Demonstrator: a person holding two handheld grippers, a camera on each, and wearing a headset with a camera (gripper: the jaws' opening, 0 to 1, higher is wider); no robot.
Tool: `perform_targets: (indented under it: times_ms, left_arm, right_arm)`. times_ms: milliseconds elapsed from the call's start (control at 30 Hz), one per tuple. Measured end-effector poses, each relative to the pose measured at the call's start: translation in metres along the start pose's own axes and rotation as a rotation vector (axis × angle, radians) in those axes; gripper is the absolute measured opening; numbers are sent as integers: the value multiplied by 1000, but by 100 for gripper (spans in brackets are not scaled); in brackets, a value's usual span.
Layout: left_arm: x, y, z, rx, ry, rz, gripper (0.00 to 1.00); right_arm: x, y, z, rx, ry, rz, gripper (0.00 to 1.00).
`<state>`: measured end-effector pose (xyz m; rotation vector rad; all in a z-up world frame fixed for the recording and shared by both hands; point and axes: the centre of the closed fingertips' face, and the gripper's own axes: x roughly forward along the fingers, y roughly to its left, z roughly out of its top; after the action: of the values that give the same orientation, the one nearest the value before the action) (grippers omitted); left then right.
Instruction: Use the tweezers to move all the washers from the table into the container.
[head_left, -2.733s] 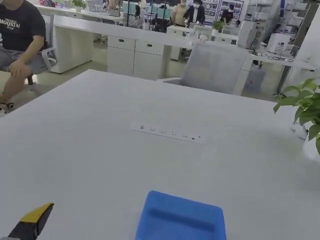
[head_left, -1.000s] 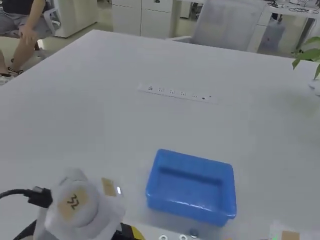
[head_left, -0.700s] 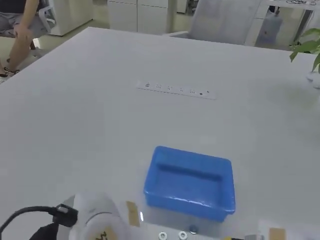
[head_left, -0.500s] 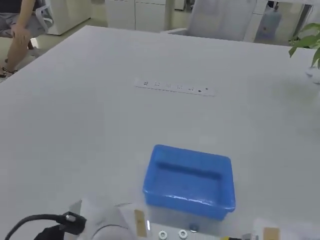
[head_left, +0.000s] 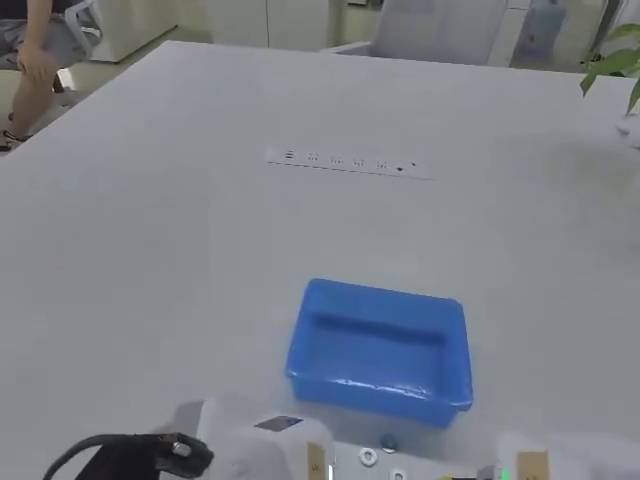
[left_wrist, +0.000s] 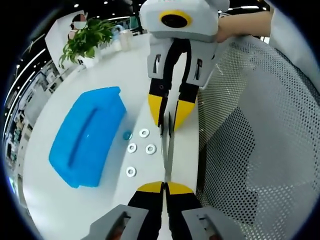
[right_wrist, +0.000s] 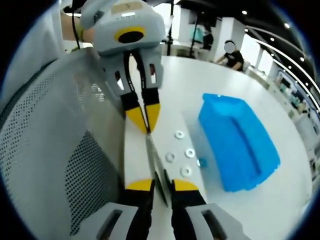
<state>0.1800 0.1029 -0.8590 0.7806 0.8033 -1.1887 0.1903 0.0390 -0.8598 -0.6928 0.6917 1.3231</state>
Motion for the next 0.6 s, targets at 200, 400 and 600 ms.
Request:
perform_targets:
  times_ms: [200,400,600]
  left_arm:
    - [-23,1,20,26,-49,20,0]
    - [-42,-1,39,63,-64,26,0]
    - [-58,2,58,106,-79,38,0]
  right_arm:
    - [-1,-1,5,8,-27,1,9]
    - [-4,-2,14,55,-83,13,9]
    - [-5,-3,25,85,-131,24,8]
